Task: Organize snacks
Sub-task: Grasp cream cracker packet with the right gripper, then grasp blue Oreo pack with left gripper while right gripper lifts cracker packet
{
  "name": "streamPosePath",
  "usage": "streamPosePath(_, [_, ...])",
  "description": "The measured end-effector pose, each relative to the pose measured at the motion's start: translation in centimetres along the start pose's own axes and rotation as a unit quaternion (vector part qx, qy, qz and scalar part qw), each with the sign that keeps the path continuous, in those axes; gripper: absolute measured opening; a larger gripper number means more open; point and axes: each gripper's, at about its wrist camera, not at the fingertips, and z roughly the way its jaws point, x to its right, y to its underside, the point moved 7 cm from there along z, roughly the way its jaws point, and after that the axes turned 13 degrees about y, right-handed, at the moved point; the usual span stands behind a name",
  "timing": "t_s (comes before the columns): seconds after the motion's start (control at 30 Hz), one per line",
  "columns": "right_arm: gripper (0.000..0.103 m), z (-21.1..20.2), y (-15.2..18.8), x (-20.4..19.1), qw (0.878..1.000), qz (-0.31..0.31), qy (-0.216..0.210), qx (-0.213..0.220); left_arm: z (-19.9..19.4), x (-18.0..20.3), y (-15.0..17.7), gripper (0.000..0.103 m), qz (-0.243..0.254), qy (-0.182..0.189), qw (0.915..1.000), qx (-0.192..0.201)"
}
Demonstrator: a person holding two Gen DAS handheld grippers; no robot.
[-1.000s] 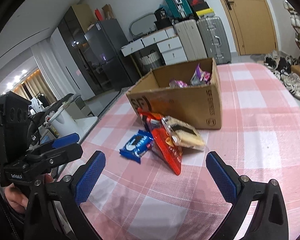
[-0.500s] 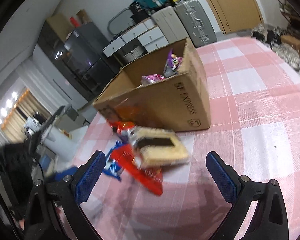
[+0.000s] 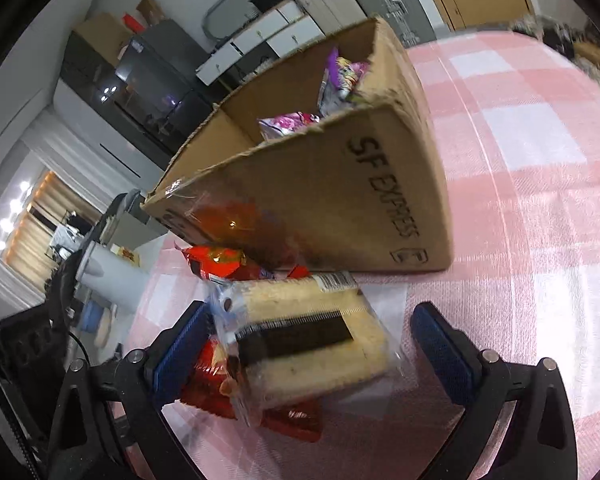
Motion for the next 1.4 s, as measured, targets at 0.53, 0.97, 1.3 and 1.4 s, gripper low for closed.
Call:
streamPosePath(0.53, [0.06, -0.4, 1.2, -0.9, 0.999, -0.01, -0.03, 0.005, 0.6, -0.5, -0.5, 0.102, -0.005, -0.002, 1.0, -0.004])
streamPosePath(0.97, [0.058, -3.0, 1.3, 2.6, 0.995, 0.06, -0.071, 0.023, 0.0, -0.6, -0.2, 0.102, 0.001, -0.017, 0.9999, 0.003])
streamPosePath(1.3, [0.058, -5.9, 1.9, 4.0, 0.992, 0.077, -0.092, 0.042, 1.2, -2.8, -1.2, 0.102, -0.013, -0.043, 0.999, -0.007])
streamPosePath(1.4, [0.058, -6.6, 2.0, 4.5, 0.992, 0.077, -0.093, 0.045, 1.9, -3.2, -1.8, 0.102, -0.012, -0.048, 0.9987, -0.013])
